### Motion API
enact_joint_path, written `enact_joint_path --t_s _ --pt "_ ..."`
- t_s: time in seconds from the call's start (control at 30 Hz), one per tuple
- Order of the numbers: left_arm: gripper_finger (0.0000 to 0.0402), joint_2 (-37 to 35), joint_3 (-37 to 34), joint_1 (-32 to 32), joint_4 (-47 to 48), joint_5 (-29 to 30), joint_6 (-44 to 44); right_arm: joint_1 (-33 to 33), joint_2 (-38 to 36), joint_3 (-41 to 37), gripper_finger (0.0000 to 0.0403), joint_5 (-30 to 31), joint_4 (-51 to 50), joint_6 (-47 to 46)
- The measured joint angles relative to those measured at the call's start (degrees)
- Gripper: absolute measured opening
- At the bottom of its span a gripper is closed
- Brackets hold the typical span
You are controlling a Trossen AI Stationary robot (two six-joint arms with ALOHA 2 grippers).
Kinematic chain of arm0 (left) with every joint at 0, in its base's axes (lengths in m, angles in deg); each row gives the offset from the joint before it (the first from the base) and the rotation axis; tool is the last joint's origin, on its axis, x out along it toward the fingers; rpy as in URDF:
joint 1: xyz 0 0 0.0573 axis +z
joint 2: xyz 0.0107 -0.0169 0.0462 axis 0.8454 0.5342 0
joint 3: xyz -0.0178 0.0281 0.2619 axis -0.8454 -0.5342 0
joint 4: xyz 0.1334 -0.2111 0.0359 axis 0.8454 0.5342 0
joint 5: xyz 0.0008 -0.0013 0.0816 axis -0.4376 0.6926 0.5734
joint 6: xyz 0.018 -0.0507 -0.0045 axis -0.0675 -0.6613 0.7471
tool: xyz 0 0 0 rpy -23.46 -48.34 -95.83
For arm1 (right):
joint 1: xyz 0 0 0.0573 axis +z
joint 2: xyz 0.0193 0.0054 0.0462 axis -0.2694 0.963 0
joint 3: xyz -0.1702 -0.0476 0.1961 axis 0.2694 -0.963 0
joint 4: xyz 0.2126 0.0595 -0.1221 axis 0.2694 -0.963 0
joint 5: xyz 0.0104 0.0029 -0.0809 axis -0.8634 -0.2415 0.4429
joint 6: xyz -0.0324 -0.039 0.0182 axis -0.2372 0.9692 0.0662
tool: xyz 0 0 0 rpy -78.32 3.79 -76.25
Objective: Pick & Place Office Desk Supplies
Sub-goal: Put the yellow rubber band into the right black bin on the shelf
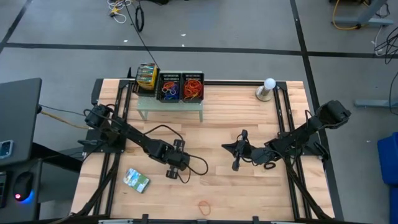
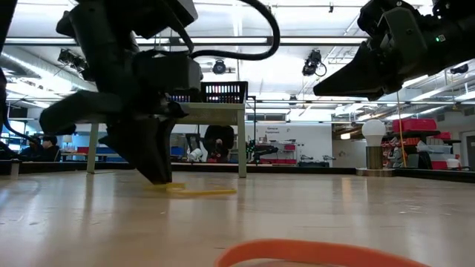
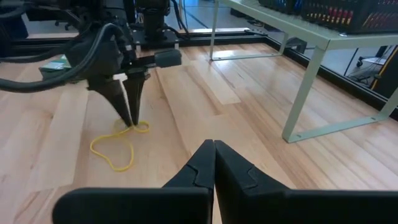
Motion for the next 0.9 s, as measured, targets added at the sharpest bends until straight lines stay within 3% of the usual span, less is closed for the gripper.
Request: enact_joint_path --t_s 0.13,0.33,0.63,0.73,0.9 --pt "0.0009 -1.24 -0.07 -0.04 0.94 0.09 -3.12 0.00 0.00 0.00 0.0007 -0.07 0.00 0.00" --pt "0.0004 -7.12 -0.07 -0.26 2.28 1.31 -7.76 0.00 0.00 0.00 0.0007 -0.13 0.04 0.00" --pt "0.0003 -22.83 0.47 -0.13 5.18 11.47 -14.50 0.00 0.00 0.00 0.0007 -0.10 0.13 0.07" --pt "0.0003 -26.47 2.83 0.73 5.15 14.67 -14.85 0.02 0.00 0.00 0.0007 -0.07 0.19 0.09" --pt "0.0002 -28.21 10.28 5.38 6.54 15.09 -11.97 0.00 0.00 0.00 0.0007 0.02 0.29 0.09"
